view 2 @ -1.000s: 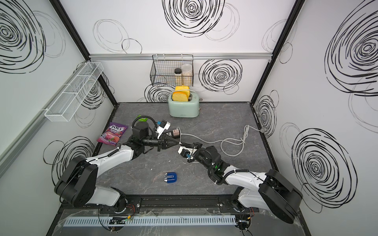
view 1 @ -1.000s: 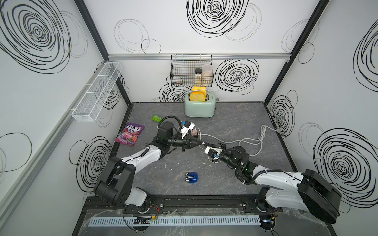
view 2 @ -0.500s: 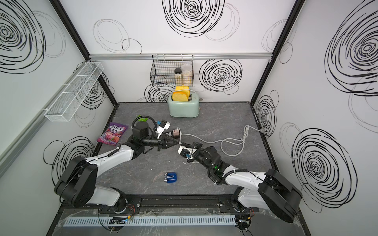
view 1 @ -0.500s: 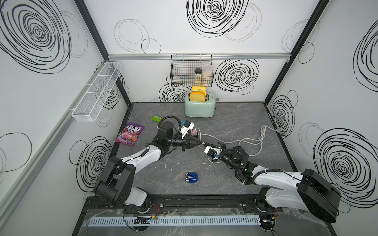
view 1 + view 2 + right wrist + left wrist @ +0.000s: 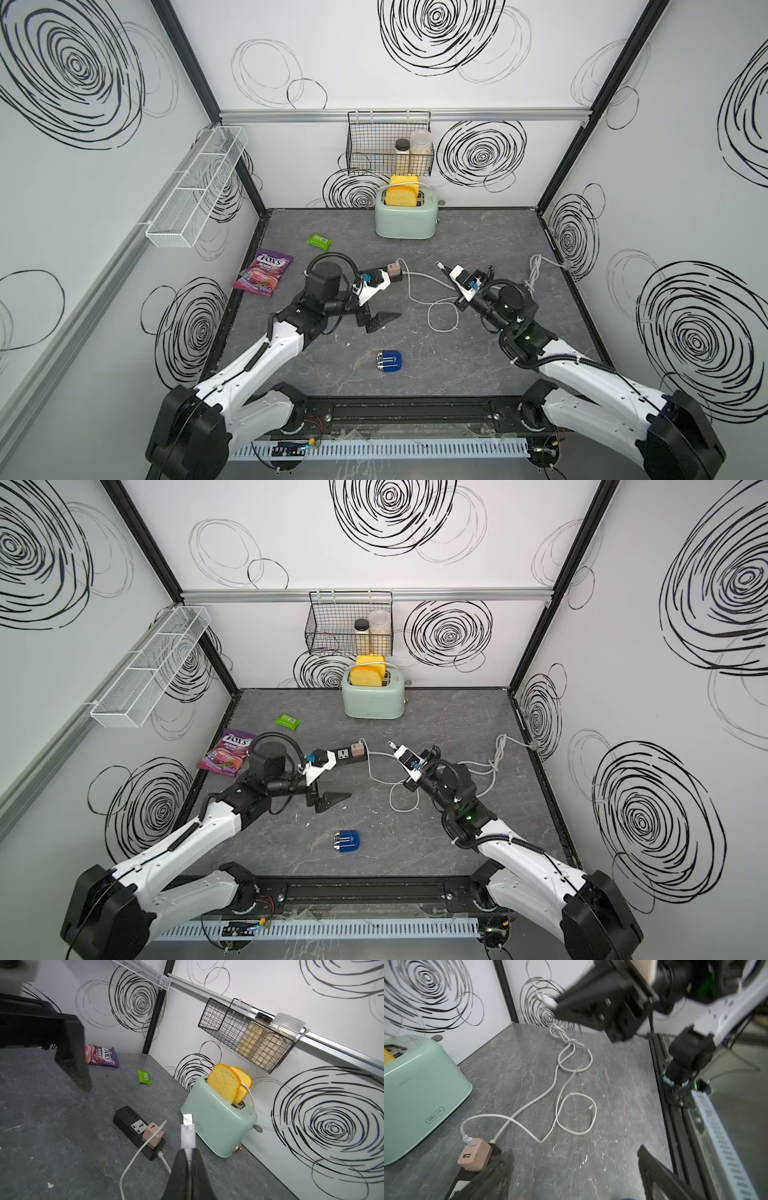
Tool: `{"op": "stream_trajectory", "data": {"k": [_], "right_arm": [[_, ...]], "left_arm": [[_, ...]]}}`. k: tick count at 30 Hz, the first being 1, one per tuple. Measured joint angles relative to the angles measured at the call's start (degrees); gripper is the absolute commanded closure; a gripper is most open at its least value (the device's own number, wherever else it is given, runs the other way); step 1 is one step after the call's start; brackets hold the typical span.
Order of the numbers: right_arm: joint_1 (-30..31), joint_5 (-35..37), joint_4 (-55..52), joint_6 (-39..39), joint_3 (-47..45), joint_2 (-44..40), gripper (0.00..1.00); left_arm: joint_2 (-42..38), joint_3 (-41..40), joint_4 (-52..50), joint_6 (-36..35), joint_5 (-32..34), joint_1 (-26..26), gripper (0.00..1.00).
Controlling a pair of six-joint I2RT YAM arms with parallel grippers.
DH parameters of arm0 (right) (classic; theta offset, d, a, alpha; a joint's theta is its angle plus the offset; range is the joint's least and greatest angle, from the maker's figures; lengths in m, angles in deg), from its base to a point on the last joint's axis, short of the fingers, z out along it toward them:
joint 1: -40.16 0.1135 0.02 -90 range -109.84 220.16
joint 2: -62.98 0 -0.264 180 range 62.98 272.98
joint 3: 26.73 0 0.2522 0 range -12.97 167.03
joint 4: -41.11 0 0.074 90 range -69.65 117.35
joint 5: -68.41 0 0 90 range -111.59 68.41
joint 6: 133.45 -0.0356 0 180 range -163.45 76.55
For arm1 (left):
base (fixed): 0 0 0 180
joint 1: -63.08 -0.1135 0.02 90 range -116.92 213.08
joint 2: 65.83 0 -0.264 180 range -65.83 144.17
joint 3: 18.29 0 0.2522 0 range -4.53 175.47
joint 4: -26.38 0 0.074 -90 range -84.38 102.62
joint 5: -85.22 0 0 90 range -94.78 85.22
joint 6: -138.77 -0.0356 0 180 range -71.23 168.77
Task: Charge the electric shaver
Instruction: Adjust the electric shaver at the center of the board.
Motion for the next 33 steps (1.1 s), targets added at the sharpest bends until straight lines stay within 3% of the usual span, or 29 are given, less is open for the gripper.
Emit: {"op": "stream_trajectory", "data": {"k": [5,14,27,30,33], "right_arm": [[-2.27,-0.85,-3.89,-0.2,0.0,-2.73,1.0],[-2.95,-2.16,-5.84,-0.22,0.07,-3.52,1.0],[-3.04,-2.86,-5.81,0.02,0.22,-4.33,1.0],[-3.06,-2.91,-5.84,0.31,0.22,-4.74,1.0],[-3.06,-2.95,-5.81,0.72,0.22,-5.14,1.0]], "left_arm": [[-0.46,-4.94,-8.11,-9.79,9.05,6.73,0.03],[3.32,-8.15,-10.69,-10.49,19.78,18.8,0.03],[16.81,-5.95,-12.72,-9.49,30.42,22.86,0.0],[19.08,-4.24,-13.07,-9.05,30.86,22.86,0.07],[21.11,-2.64,-13.27,-8.68,30.51,22.86,0.2]]}}
